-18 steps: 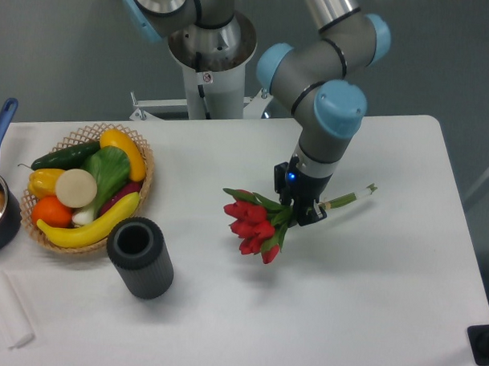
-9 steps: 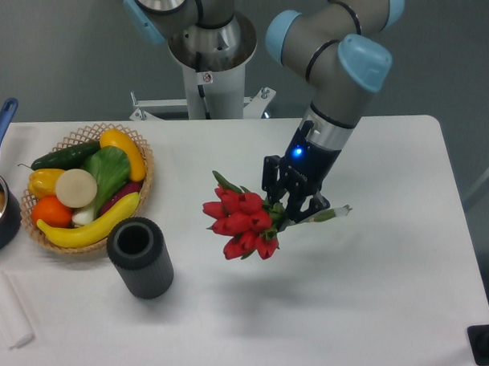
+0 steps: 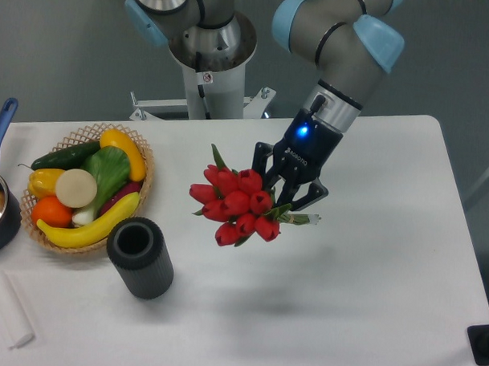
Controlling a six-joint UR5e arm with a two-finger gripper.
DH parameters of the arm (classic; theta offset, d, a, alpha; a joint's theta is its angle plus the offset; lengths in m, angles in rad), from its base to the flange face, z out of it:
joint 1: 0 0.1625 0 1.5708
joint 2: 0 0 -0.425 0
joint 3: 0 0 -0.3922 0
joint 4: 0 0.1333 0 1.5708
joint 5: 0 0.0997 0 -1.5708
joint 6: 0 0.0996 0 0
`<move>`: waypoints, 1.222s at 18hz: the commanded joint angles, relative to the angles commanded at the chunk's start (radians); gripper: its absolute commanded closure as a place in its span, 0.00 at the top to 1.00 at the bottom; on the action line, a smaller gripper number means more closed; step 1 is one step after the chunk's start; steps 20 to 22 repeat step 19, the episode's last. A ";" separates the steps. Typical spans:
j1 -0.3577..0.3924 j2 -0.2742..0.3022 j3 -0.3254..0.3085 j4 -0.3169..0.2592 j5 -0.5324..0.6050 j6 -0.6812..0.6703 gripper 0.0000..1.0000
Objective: Pick up the flowers from the table
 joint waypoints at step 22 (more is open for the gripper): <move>-0.002 -0.002 0.040 0.002 -0.005 -0.035 0.38</move>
